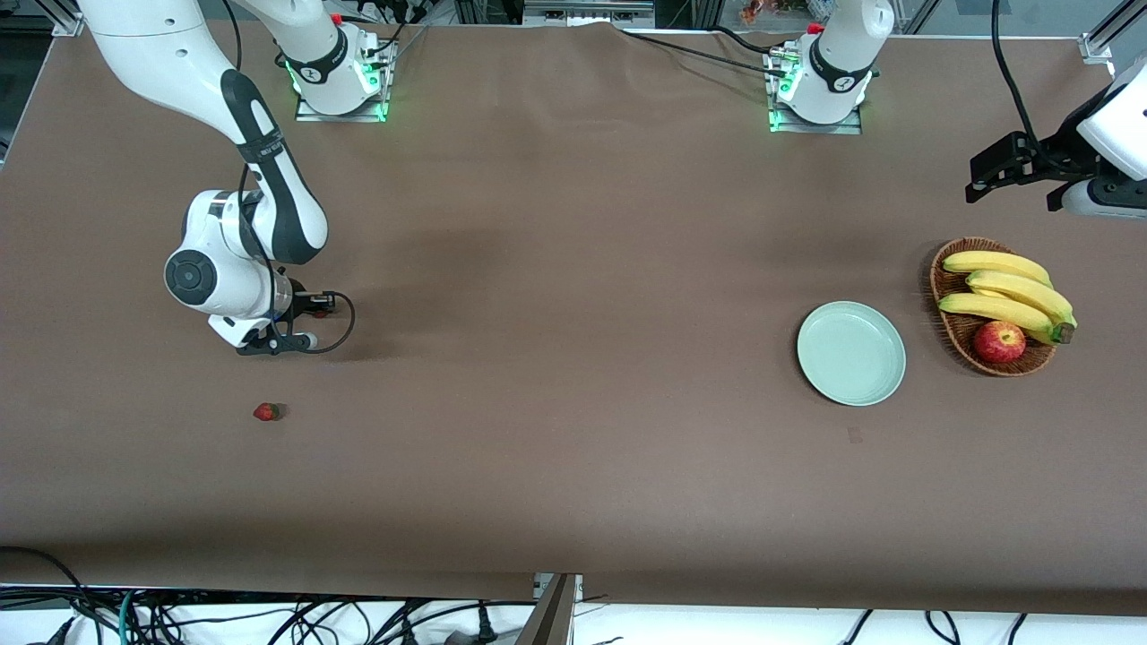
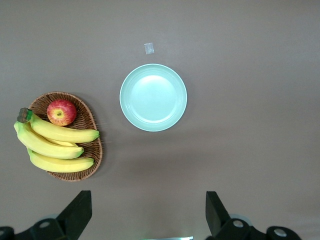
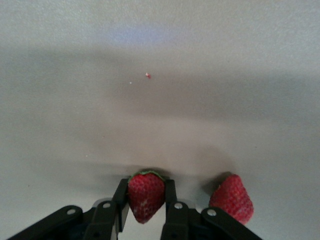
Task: Collect all strawberries into plate
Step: 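Grasp one strawberry with the right gripper and lift it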
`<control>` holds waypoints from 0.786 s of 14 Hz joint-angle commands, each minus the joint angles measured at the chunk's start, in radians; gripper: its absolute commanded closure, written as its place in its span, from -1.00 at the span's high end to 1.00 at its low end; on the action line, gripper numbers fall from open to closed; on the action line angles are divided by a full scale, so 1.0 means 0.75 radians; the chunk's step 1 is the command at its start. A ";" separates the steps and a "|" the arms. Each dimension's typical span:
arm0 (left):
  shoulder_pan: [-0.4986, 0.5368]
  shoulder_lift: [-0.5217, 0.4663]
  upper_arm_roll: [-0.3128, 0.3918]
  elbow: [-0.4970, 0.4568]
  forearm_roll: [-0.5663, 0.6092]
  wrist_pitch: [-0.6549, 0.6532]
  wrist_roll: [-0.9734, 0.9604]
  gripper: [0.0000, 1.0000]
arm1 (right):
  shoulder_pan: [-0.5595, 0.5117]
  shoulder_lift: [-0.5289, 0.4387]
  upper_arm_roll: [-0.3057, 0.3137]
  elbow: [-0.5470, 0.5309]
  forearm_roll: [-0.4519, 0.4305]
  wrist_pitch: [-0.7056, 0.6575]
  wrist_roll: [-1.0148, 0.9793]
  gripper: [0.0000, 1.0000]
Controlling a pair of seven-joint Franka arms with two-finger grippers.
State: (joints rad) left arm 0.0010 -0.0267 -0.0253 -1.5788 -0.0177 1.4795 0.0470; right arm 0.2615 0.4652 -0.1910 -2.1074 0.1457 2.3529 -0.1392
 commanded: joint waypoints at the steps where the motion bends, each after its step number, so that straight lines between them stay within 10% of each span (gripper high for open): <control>1: 0.007 0.009 -0.007 0.021 0.036 -0.021 -0.003 1.00 | -0.003 -0.033 0.034 0.073 0.027 -0.071 -0.015 -0.69; 11: 0.007 0.011 -0.001 0.021 0.036 -0.021 -0.001 1.00 | 0.124 0.240 0.295 0.794 0.182 -0.341 0.575 -0.69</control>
State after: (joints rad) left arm 0.0026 -0.0253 -0.0229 -1.5788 -0.0177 1.4786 0.0470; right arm 0.3496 0.5507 -0.0203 -1.6505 0.2407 2.1254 0.1990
